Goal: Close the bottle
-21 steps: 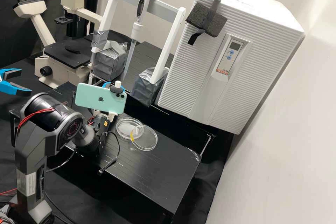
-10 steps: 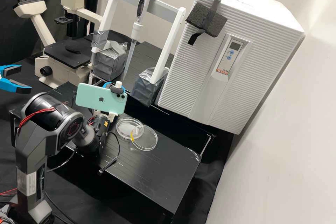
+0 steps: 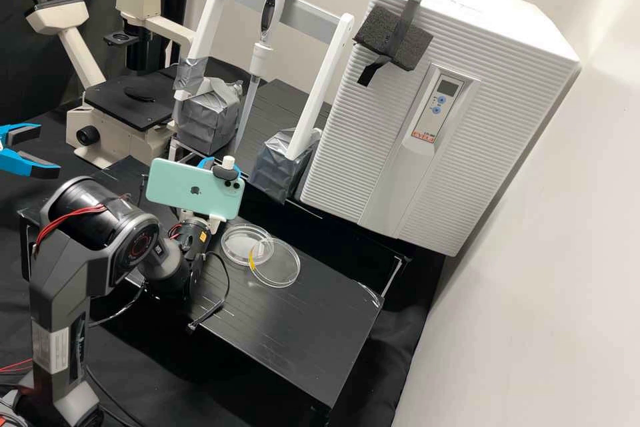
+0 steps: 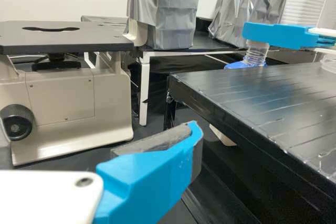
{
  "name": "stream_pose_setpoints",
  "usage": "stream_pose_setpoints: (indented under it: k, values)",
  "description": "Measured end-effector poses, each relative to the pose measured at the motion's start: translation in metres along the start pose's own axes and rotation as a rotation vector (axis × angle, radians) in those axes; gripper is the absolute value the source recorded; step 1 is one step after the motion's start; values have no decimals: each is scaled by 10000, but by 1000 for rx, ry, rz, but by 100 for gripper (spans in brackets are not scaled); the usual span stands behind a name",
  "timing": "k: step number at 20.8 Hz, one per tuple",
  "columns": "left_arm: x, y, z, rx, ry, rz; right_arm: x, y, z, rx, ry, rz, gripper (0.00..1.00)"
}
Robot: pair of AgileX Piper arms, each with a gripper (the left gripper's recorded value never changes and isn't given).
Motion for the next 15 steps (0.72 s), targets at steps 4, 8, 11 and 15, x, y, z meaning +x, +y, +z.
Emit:
stream_pose_setpoints:
  k: [4,8,11,15]
  values:
    - [0,0,0,0,0,0,0,8,5,34,-5,8,0]
    - [0,0,0,0,0,0,1,7,10,58,-8,10,0]
    - [0,0,0,0,0,0,1,7,10,59,-8,10,0]
    - [0,0,0,0,0,0,3,9,10,63,-11,16,0]
